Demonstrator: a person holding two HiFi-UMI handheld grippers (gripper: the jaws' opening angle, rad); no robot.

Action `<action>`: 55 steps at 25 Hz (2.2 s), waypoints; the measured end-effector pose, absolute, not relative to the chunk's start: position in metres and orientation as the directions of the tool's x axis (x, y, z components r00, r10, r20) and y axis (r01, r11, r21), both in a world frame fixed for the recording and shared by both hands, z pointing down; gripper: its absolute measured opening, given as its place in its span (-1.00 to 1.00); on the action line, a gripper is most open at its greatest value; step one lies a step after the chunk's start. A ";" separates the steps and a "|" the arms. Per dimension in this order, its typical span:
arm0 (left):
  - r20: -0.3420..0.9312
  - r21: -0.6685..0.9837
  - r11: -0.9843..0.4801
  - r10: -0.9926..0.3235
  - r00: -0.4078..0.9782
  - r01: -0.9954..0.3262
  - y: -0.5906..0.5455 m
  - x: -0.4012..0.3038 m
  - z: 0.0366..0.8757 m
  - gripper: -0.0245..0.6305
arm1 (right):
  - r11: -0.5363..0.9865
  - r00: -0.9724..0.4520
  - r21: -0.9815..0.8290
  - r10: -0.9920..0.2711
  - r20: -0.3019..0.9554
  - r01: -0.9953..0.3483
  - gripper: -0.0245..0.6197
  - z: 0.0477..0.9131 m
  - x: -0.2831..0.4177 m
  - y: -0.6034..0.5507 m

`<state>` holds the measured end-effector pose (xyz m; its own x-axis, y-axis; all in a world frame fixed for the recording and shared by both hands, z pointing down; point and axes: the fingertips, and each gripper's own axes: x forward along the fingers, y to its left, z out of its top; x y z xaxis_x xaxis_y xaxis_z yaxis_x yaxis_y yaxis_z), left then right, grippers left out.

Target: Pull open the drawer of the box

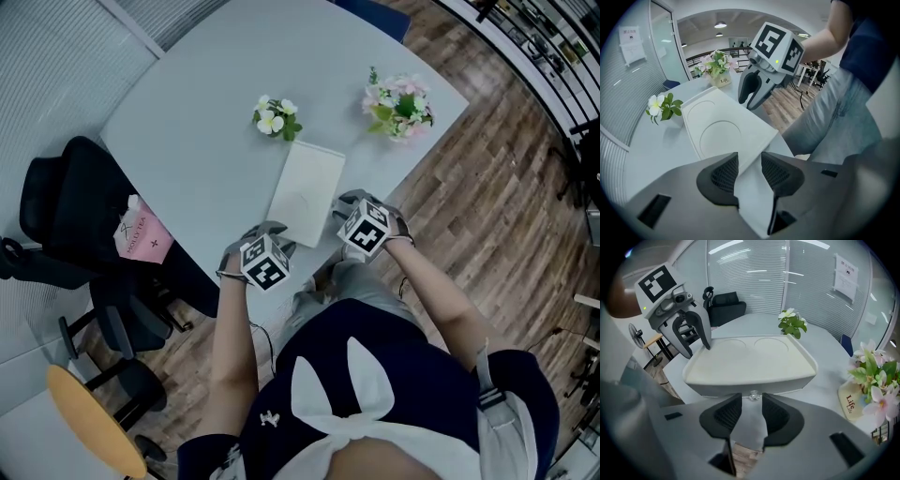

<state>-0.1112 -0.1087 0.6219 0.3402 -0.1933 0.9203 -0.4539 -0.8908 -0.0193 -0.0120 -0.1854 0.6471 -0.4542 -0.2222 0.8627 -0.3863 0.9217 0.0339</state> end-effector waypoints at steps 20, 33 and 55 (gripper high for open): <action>0.930 0.001 -0.880 -0.173 0.323 -0.476 -0.110 -0.112 0.622 -0.42 | 0.941 -0.420 0.091 -0.230 0.878 -0.325 -0.67 0.658 -0.019 -0.194; 0.926 -0.009 -0.880 -0.187 0.328 -0.474 -0.110 -0.112 0.622 -0.42 | 0.937 -0.403 0.076 -0.219 0.889 -0.341 -0.68 0.664 -0.010 -0.191; 0.924 -0.017 -0.883 -0.193 0.329 -0.468 -0.111 -0.112 0.623 -0.42 | 0.934 -0.383 0.084 -0.223 0.897 -0.348 -0.68 0.665 0.004 -0.186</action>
